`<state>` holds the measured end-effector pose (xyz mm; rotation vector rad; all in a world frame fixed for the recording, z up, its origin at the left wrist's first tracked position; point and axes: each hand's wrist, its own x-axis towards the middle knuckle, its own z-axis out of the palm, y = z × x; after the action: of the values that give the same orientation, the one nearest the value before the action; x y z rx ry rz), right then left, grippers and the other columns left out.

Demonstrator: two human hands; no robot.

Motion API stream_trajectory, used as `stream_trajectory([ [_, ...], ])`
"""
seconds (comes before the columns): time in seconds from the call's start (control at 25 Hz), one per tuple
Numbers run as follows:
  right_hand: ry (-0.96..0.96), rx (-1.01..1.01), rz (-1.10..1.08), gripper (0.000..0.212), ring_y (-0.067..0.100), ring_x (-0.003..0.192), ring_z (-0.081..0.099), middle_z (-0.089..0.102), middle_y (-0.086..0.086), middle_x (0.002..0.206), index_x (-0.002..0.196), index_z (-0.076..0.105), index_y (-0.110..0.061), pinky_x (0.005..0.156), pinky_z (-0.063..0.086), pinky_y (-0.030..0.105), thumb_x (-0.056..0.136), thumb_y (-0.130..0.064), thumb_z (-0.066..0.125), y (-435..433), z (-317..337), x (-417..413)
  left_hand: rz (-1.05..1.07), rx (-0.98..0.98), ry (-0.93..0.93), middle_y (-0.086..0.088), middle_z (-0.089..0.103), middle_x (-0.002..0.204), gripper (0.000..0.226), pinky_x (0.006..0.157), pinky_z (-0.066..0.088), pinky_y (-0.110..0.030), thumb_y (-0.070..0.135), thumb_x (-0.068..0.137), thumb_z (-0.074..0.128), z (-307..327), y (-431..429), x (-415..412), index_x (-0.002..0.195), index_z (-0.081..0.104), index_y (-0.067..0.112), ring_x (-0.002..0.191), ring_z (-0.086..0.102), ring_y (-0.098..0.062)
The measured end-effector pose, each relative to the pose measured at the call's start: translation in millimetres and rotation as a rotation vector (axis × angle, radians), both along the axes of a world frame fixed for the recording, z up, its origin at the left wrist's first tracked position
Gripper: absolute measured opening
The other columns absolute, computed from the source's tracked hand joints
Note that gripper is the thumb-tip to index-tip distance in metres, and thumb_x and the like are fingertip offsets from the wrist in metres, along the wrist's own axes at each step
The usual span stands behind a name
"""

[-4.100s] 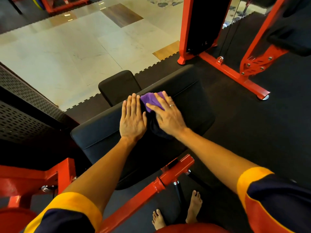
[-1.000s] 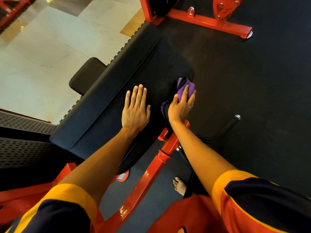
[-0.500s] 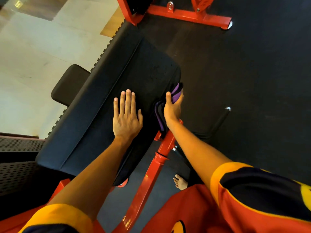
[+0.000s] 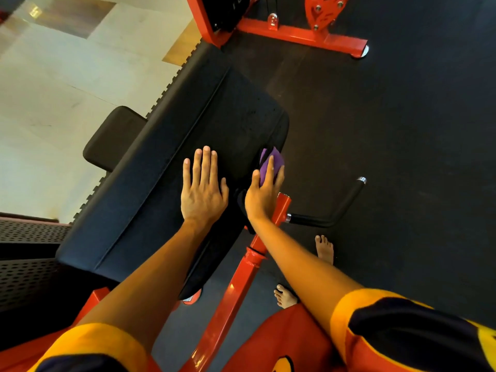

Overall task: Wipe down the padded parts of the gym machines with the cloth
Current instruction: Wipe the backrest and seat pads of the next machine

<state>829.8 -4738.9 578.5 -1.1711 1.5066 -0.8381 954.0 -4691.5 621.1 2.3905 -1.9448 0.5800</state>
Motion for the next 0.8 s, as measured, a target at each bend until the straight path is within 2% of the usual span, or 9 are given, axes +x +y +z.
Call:
stream_trajectory([
  [0.16,0.236,-0.065,0.068,0.055,0.034,0.158,0.004,0.002,0.0,0.173,0.161,0.02,-0.041,0.125,0.016,0.055,0.109,-0.038,0.039,-82.4,23.8,1.2,-0.004,0.018,-0.008,-0.017,0.013,0.168,0.066,0.127,0.01,-0.052,0.036,0.107,0.032,-0.7,-0.2,0.5,0.16,0.016,0.002,0.157,0.007,-0.03],
  [0.24,0.346,-0.111,0.152,0.056,0.034,0.158,-0.002,0.002,-0.002,0.173,0.161,0.016,-0.042,0.125,0.008,0.059,0.109,-0.039,0.037,-91.3,30.3,8.6,-0.009,0.024,-0.008,-0.017,0.013,0.168,0.066,0.127,0.01,-0.053,0.037,0.107,0.031,-0.8,-0.5,0.6,0.16,0.016,0.002,0.157,0.007,-0.03],
  [0.4,0.413,-0.526,0.467,0.057,0.028,0.159,0.0,0.011,-0.003,0.172,0.161,0.021,-0.038,0.127,-0.001,0.051,0.106,-0.05,0.032,-33.9,13.7,0.3,-0.009,0.034,-0.009,-0.018,0.012,0.168,0.066,0.127,0.01,-0.053,0.037,0.107,0.03,-1.5,0.4,1.9,0.16,0.014,0.002,0.157,0.006,-0.031],
  [0.52,0.452,-0.747,0.675,0.06,0.028,0.159,-0.001,0.01,0.001,0.172,0.162,0.021,-0.034,0.127,0.006,0.054,0.106,-0.048,0.038,-33.9,-6.3,-27.3,-0.013,0.023,0.012,-0.017,0.012,0.168,0.066,0.127,0.01,-0.053,0.037,0.107,0.03,-2.1,-0.1,0.6,0.16,0.015,0.001,0.157,0.006,-0.031],
  [0.6,0.5,-0.7,0.612,0.062,0.03,0.159,-0.001,0.01,0.004,0.172,0.162,0.019,-0.032,0.127,0.009,0.055,0.105,-0.046,0.04,-64.2,-5.5,-28.4,-0.003,0.01,0.019,-0.016,0.012,0.168,0.066,0.127,0.011,-0.052,0.037,0.106,0.031,-1.2,-0.3,-0.3,0.16,0.017,0.002,0.157,0.006,-0.03],
  [0.72,0.485,-0.397,0.366,0.062,0.033,0.158,-0.001,0.009,0.005,0.172,0.163,0.019,-0.032,0.126,0.006,0.059,0.107,-0.039,0.043,-116.2,22.3,1.3,0.006,0.024,0.019,-0.014,0.009,0.169,0.067,0.127,0.011,-0.051,0.038,0.106,0.029,-0.2,2.4,-0.8,0.161,0.013,0.004,0.157,0.005,-0.028],
  [0.8,0.457,-0.336,0.334,0.061,0.033,0.158,-0.002,0.009,0.002,0.172,0.163,0.019,-0.032,0.125,0.005,0.059,0.107,-0.035,0.044,-136.8,43.7,28.5,0.019,0.023,0.011,-0.014,0.01,0.169,0.067,0.127,0.012,-0.05,0.039,0.106,0.03,1.0,0.6,-2.3,0.161,0.014,0.005,0.157,0.005,-0.027],
])
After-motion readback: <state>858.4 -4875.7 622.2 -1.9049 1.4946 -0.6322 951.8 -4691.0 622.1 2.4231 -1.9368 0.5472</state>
